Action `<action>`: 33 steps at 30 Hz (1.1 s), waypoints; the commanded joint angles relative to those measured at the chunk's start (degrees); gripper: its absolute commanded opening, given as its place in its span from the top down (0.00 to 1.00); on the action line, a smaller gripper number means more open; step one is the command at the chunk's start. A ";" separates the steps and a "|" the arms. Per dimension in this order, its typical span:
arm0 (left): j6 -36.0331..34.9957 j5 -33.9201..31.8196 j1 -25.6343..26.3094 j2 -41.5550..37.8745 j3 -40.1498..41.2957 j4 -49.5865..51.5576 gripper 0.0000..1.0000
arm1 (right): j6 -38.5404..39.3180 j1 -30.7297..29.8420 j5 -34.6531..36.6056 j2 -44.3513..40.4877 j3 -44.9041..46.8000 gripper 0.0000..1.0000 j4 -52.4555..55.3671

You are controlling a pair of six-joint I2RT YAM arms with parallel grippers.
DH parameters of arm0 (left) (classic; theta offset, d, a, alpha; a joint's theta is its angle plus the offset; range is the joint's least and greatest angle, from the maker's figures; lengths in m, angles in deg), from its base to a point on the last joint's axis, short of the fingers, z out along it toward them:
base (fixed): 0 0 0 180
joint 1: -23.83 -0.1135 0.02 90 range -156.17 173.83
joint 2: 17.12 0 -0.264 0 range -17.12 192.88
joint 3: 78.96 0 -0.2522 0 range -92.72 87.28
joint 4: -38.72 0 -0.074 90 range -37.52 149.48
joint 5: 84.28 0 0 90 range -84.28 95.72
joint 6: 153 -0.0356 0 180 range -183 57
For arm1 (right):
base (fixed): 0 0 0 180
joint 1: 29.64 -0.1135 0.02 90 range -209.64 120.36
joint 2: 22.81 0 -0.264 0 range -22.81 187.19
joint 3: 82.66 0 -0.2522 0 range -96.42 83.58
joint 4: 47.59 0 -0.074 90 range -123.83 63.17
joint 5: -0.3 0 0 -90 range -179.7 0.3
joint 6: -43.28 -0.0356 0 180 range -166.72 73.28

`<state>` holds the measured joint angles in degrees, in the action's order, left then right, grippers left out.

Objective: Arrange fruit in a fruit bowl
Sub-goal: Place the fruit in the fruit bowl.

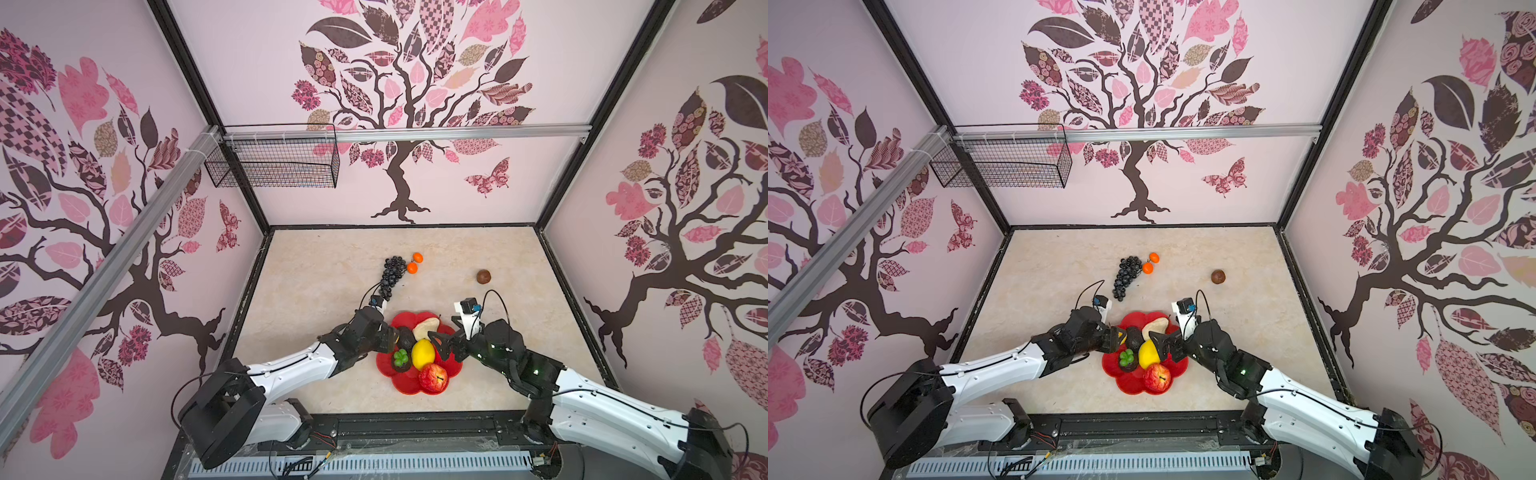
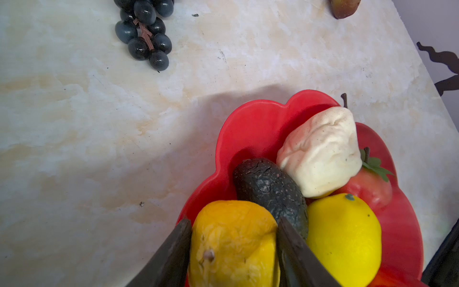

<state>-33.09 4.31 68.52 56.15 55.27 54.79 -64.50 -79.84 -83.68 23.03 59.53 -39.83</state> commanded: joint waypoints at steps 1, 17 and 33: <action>-0.62 -0.26 0.31 -2.06 1.68 0.44 0.47 | 0.89 -0.25 1.16 -0.58 -2.58 0.00 1.52; -1.90 2.33 0.62 -1.60 1.55 3.14 0.48 | 0.98 -0.17 1.33 -0.06 -2.50 0.00 1.17; -2.41 0.59 0.84 -5.00 1.26 4.32 0.25 | 1.09 -0.17 2.89 -1.08 -3.15 0.00 2.65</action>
<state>-34.57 5.88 69.22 53.20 55.64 58.15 -64.24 -79.84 -82.09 22.88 59.40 -38.27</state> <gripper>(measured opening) 0.741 0.997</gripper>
